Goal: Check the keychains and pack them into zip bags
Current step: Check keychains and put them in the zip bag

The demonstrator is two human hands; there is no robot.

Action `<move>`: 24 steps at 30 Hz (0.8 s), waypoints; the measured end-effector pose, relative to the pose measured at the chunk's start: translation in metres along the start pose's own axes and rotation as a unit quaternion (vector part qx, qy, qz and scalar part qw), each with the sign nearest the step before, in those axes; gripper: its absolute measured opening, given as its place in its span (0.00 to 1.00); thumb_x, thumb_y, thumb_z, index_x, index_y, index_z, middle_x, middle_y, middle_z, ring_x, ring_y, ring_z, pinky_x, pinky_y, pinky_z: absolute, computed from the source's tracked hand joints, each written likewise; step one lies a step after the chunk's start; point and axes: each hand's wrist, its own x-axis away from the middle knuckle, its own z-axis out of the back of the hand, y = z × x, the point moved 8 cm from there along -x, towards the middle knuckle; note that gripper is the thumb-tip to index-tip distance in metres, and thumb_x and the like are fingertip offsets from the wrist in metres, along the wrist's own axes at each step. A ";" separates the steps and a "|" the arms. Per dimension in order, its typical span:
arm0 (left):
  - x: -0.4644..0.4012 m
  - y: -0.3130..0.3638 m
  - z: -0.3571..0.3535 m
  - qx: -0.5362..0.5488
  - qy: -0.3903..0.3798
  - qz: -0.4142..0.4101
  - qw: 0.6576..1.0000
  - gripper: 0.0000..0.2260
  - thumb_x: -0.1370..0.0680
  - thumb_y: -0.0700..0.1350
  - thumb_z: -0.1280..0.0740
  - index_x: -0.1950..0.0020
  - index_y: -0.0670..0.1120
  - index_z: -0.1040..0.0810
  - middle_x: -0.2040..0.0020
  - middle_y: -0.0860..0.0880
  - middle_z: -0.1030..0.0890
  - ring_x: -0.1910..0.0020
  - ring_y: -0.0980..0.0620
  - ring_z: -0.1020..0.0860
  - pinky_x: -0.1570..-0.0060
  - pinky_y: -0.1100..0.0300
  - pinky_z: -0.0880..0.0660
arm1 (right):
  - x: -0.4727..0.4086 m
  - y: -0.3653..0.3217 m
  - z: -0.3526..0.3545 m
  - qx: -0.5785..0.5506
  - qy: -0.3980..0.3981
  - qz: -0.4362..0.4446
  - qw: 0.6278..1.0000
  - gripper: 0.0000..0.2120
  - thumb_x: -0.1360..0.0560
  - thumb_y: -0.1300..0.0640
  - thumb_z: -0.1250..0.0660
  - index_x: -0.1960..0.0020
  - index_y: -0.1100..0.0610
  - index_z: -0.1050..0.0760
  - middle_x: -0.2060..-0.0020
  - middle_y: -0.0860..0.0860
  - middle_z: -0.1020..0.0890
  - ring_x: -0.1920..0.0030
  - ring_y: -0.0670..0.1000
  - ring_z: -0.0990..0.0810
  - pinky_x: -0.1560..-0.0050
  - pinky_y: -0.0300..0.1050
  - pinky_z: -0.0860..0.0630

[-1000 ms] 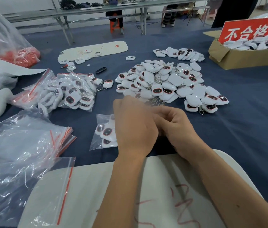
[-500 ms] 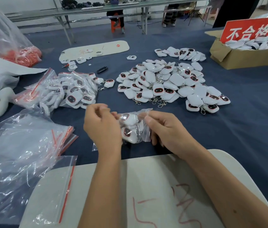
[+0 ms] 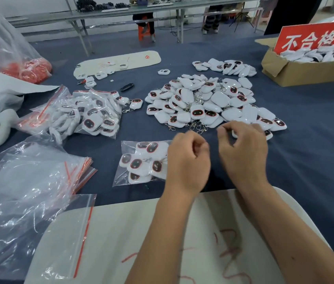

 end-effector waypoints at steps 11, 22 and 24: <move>-0.001 -0.021 -0.012 0.009 -0.089 0.095 0.992 0.07 0.21 0.37 0.32 0.58 0.45 0.20 0.61 0.51 0.18 0.61 0.55 0.22 0.58 0.65 0.26 | 0.002 0.007 -0.022 0.101 -0.127 0.020 0.987 0.23 0.26 0.69 0.28 0.33 0.56 0.21 0.38 0.56 0.21 0.37 0.61 0.27 0.37 0.49 0.34; -0.008 -0.028 0.013 0.090 -0.039 0.117 0.988 0.02 0.20 0.38 0.29 0.49 0.44 0.19 0.57 0.45 0.18 0.57 0.45 0.18 0.59 0.48 0.16 | 0.010 -0.010 -0.037 -0.207 -0.191 0.006 0.959 0.08 0.18 0.63 0.34 0.42 0.54 0.19 0.56 0.46 0.16 0.65 0.46 0.18 0.57 0.47 0.19; -0.008 -0.033 0.016 0.121 -0.031 0.141 0.982 0.02 0.21 0.37 0.28 0.50 0.43 0.20 0.59 0.44 0.19 0.62 0.49 0.19 0.65 0.56 0.18 | 0.009 -0.002 -0.038 -0.289 -0.180 -0.054 0.939 0.10 0.19 0.63 0.31 0.40 0.53 0.21 0.55 0.50 0.15 0.65 0.48 0.18 0.57 0.47 0.19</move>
